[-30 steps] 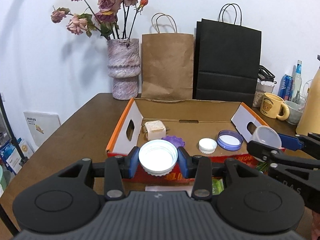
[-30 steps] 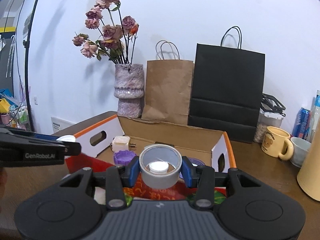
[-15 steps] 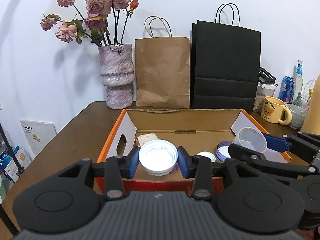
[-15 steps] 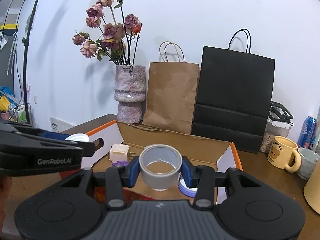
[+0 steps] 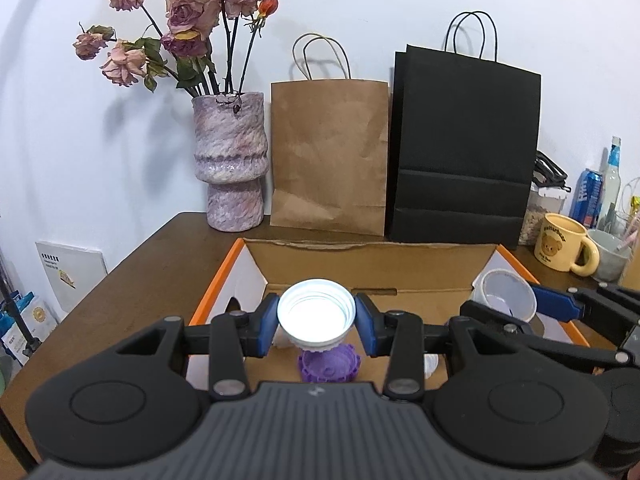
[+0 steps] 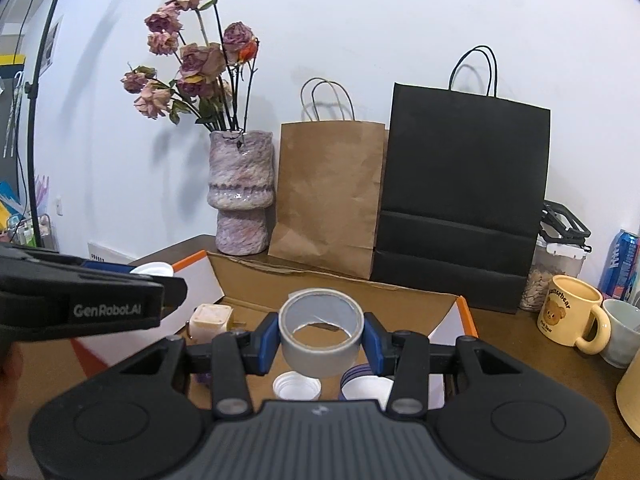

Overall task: Organize rigid objects
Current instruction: 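Lower the tape roll into the box and open the right tool while the left tool releases the white cap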

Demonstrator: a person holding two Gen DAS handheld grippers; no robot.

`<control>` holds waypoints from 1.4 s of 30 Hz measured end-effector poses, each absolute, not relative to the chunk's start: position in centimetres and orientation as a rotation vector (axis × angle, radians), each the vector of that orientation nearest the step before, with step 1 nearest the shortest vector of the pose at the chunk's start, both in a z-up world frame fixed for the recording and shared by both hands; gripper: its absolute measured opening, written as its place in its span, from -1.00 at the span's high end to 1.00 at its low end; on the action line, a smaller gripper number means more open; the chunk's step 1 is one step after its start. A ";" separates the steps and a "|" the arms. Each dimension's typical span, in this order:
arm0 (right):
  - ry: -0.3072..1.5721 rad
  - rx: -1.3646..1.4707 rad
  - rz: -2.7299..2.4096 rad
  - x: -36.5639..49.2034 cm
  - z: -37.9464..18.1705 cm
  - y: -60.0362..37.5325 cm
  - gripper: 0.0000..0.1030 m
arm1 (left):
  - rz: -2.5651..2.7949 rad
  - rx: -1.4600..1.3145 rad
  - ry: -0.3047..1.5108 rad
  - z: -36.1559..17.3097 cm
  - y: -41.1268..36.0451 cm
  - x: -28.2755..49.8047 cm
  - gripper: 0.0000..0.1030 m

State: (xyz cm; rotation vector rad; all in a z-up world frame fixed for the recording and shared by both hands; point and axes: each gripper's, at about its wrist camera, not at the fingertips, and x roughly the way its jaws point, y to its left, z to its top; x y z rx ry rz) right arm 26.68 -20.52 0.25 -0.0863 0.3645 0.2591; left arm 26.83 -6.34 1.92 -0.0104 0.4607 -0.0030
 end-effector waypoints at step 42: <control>0.406 -0.054 0.159 30.8 -1.5 -21.3 -1.00 | 0.090 0.000 0.496 0.5 -5.4 31.7 -1.00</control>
